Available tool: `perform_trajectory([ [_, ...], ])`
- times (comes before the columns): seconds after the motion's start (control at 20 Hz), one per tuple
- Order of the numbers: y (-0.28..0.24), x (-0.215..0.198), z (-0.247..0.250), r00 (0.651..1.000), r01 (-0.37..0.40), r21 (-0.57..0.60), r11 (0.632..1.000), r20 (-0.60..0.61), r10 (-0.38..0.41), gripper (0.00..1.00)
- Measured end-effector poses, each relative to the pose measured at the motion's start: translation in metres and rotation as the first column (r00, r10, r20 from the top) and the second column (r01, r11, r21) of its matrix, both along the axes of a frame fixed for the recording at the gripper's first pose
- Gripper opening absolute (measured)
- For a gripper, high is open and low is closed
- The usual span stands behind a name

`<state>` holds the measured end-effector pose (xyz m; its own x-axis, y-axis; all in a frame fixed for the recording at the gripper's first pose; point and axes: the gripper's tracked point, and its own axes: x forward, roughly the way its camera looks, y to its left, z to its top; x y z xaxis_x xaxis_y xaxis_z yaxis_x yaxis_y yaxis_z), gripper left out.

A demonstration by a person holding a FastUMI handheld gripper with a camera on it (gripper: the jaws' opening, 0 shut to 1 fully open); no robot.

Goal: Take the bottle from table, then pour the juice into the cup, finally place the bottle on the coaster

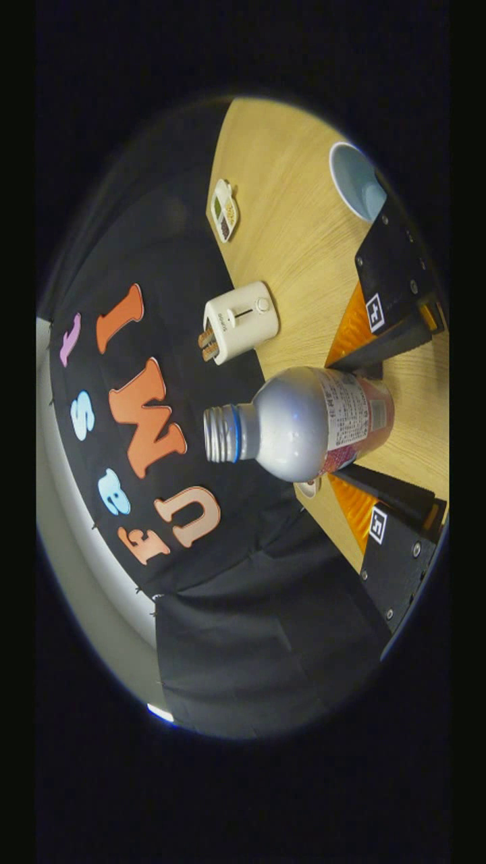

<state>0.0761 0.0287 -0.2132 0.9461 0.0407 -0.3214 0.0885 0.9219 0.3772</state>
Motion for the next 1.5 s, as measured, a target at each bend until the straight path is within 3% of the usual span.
perform_trajectory([
  [0.25, -0.011, 0.016, -0.015, 1.0, 0.002, -0.153, 0.988, -0.024, -0.005, 0.78],
  [0.45, -0.012, 0.026, -0.032, 0.999, -0.002, -0.199, 0.98, -0.047, -0.007, 0.78],
  [1.15, -0.025, 0.049, -0.062, 0.994, 0.039, -0.19, 0.981, -0.096, -0.058, 0.78],
  [1.5, -0.012, 0.041, -0.074, 0.988, -0.004, -0.198, 0.98, -0.153, -0.027, 0.82],
])
